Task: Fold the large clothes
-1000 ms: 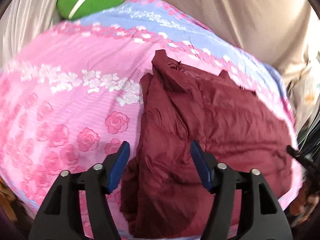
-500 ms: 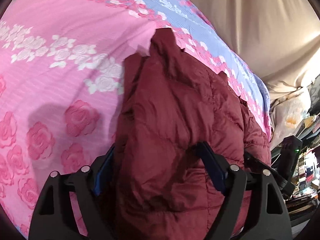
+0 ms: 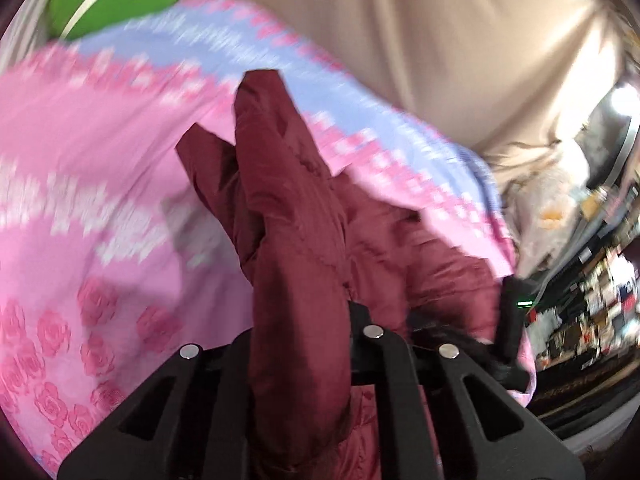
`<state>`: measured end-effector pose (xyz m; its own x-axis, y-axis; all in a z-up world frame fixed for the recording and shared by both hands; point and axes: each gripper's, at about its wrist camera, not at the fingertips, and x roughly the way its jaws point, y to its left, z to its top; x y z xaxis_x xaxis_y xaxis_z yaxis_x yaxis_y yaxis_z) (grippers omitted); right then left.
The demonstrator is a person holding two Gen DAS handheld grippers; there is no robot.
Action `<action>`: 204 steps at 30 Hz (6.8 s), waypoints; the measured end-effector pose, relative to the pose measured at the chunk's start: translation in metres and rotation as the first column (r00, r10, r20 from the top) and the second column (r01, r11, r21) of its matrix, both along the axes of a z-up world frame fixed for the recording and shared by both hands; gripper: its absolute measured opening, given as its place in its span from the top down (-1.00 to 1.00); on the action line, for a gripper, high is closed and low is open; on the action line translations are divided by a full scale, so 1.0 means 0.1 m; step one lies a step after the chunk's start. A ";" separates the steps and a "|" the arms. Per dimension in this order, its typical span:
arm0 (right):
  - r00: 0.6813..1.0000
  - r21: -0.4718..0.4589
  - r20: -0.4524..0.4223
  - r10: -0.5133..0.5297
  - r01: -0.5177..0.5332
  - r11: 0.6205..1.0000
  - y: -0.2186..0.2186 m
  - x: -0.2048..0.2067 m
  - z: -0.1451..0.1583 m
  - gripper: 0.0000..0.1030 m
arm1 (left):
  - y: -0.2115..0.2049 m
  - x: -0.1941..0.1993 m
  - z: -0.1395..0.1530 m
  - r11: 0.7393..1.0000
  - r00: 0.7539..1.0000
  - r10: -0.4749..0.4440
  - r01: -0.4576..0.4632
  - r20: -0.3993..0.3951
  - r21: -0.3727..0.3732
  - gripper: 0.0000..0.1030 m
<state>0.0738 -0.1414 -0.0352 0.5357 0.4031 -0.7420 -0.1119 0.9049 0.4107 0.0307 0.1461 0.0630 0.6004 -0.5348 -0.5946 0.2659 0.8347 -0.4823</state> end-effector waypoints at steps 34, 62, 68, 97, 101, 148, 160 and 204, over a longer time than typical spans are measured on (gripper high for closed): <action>0.962 0.238 0.069 -0.266 0.243 0.940 -1.59 -1.11 0.21 0.80 | -2.51 -0.59 0.59 0.865 0.851 -0.500 0.499 0.160 0.045 0.83; 0.997 0.509 -0.074 -0.012 0.048 0.859 -1.32 -0.24 0.01 0.97 | -2.47 -0.46 0.53 0.861 0.855 -0.498 0.507 0.144 -0.029 0.82; 0.970 0.514 -0.001 -0.242 0.208 0.832 -2.23 -1.14 0.23 0.79 | -2.96 -0.46 0.28 0.825 0.822 -0.565 0.565 0.068 0.017 0.82; 0.957 0.025 0.222 -0.186 0.185 0.982 -1.45 -1.34 1.00 -0.28 | -2.05 -0.55 0.40 0.949 0.945 -0.316 0.314 0.080 0.038 -0.91; 0.961 0.013 0.140 -0.237 0.237 0.971 -1.60 -1.25 0.72 0.85 | -2.21 -0.65 0.18 0.930 0.934 -0.351 0.339 0.071 0.140 -0.91; 0.942 0.266 -0.012 -0.336 0.327 0.907 -1.94 -2.24 -0.30 0.97 | -2.82 -0.84 -0.46 0.817 0.943 -0.331 0.267 0.037 0.512 -0.91; 0.890 0.201 0.245 -0.384 0.341 0.918 -2.30 -1.97 0.73 -0.12 | -2.68 -0.77 -0.35 0.873 0.954 -0.298 0.263 0.024 0.412 -0.91; 0.959 0.126 0.097 -0.266 0.253 0.959 -2.67 -1.08 0.35 0.18 | -2.93 -0.01 0.53 0.834 0.834 -0.551 0.551 -0.004 -0.032 0.87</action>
<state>-0.0342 -0.4088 0.0000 0.7099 0.3155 -0.6297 0.0696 0.8582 0.5085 0.0293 -0.1464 0.1156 0.1938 -0.7915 -0.5796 0.6711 0.5379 -0.5102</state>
